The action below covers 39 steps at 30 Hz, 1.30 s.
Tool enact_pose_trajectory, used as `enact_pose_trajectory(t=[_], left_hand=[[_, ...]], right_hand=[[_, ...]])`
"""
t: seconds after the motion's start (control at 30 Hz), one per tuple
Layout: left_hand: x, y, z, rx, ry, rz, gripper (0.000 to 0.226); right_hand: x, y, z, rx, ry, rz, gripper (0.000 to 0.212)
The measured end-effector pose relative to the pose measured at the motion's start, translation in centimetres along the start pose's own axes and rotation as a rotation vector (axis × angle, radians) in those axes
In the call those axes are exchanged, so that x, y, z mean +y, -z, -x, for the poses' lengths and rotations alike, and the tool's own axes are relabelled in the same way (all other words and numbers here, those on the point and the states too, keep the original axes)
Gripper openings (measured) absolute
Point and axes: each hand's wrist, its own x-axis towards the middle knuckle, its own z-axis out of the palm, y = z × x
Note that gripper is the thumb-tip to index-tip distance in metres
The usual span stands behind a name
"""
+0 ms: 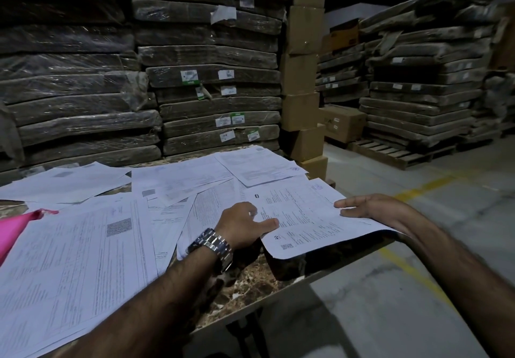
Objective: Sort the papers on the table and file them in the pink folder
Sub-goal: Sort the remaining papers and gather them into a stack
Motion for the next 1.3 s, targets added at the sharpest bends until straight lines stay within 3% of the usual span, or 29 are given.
enact_pose_trajectory(t=[0.07, 0.13, 0.23, 0.43, 0.83, 1.1, 1.2, 1.3], left_hand=[[0.0, 0.1, -0.3, -0.084, 0.089, 0.232, 0.055], [0.2, 0.3, -0.2, -0.147, 0.151, 0.474, 0.042], [0.2, 0.8, -0.1, -0.162, 0.134, 0.532, 0.028], [-0.4, 2.6, 0.5, -0.155, 0.111, 0.598, 0.023], [-3.9, 8.3, 4.9, -0.007, 0.056, 0.569, 0.018], [-11.5, 14.0, 10.1, 0.196, 0.191, 0.504, 0.025], [-14.6, 15.8, 11.9, 0.292, 0.237, 0.415, 0.028], [-17.3, 17.5, 13.0, 0.37, 0.25, 0.172, 0.034]], right_hand=[[0.0, -0.2, 0.0, -0.01, -0.007, -0.04, 0.018], [-0.2, -0.4, 0.2, -0.028, -0.006, -0.081, 0.021], [-0.4, -0.7, 0.4, -0.035, 0.016, -0.092, 0.022], [-0.8, -1.7, 0.8, -0.066, 0.046, -0.132, 0.022], [-4.1, -7.5, 2.4, -0.142, 0.176, -0.263, 0.022], [-8.5, -18.0, 2.5, -0.268, 0.242, -0.22, 0.02], [-9.6, -22.5, 2.5, -0.312, 0.272, -0.157, 0.022], [-10.9, -26.2, 2.4, -0.35, 0.311, -0.081, 0.026]])
